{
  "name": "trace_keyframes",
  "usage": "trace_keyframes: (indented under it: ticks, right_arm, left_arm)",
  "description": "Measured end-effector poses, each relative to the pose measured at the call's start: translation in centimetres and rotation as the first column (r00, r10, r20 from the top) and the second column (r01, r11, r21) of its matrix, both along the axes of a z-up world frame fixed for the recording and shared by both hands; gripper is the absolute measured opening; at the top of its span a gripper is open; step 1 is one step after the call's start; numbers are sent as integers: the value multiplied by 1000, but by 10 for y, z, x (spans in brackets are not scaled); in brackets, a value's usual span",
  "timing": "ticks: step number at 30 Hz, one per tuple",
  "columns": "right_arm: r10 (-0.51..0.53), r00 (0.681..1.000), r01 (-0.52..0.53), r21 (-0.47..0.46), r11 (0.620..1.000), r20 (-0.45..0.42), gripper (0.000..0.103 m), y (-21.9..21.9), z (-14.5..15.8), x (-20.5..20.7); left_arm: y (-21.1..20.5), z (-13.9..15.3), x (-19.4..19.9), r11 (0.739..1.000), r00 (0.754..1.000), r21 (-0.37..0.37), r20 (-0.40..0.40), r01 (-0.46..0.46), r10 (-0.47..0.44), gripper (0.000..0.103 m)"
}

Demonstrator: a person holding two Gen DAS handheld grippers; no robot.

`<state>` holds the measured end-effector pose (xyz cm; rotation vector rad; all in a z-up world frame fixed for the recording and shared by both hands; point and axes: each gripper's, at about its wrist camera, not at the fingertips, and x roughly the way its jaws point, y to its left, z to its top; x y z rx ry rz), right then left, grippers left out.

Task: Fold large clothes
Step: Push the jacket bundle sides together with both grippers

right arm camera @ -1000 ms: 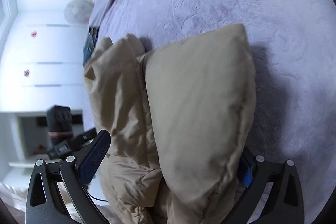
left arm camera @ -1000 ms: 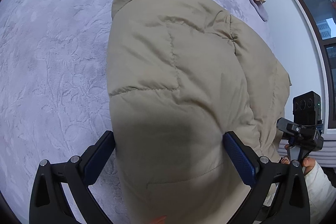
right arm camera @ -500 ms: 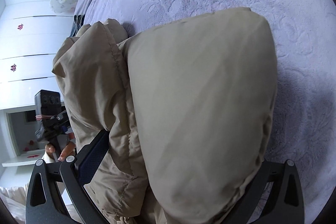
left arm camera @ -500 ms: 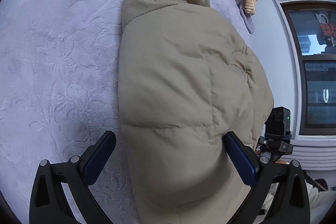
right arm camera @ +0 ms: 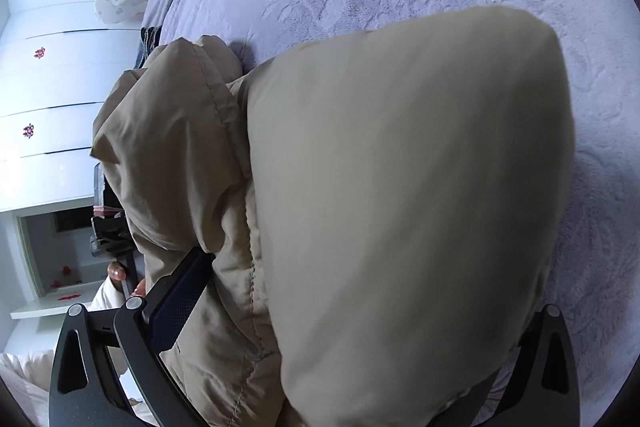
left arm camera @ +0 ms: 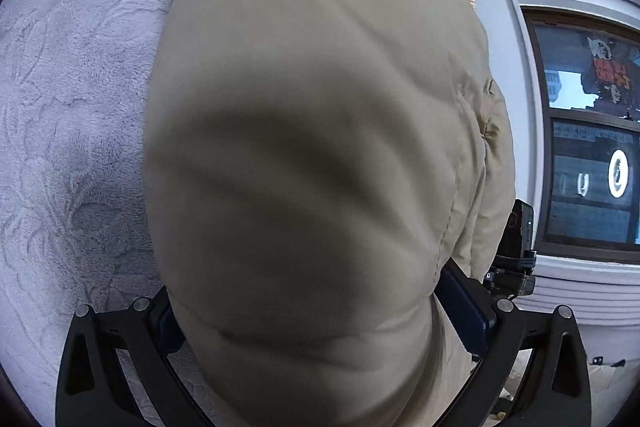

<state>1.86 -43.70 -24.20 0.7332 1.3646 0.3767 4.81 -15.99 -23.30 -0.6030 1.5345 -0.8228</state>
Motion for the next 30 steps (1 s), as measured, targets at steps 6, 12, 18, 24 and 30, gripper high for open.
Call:
trace_keyframes:
  ticks: [6, 12, 18, 24, 30]
  right_arm:
    - [-23, 999, 23, 12, 1000, -39, 103, -5, -7, 0]
    - [-56, 997, 56, 11, 998, -50, 88, -8, -3, -7]
    - [-50, 999, 49, 53, 997, 9, 48, -13, 15, -18]
    - [-54, 998, 51, 82, 995, 32, 46, -15, 24, -23]
    - [-86, 995, 83, 70, 994, 48, 46, -6, 34, -30]
  left_arm:
    - [-16, 31, -13, 986, 991, 168, 131, -6, -16, 103]
    - [-32, 59, -29, 965, 969, 259, 244, -32, -33, 89]
    - [-38, 84, -46, 952, 946, 305, 316, -31, -71, 79]
    - [-48, 103, -46, 953, 937, 302, 341, -35, -73, 79]
    - [-30, 105, -44, 964, 934, 267, 350, -19, -78, 78]
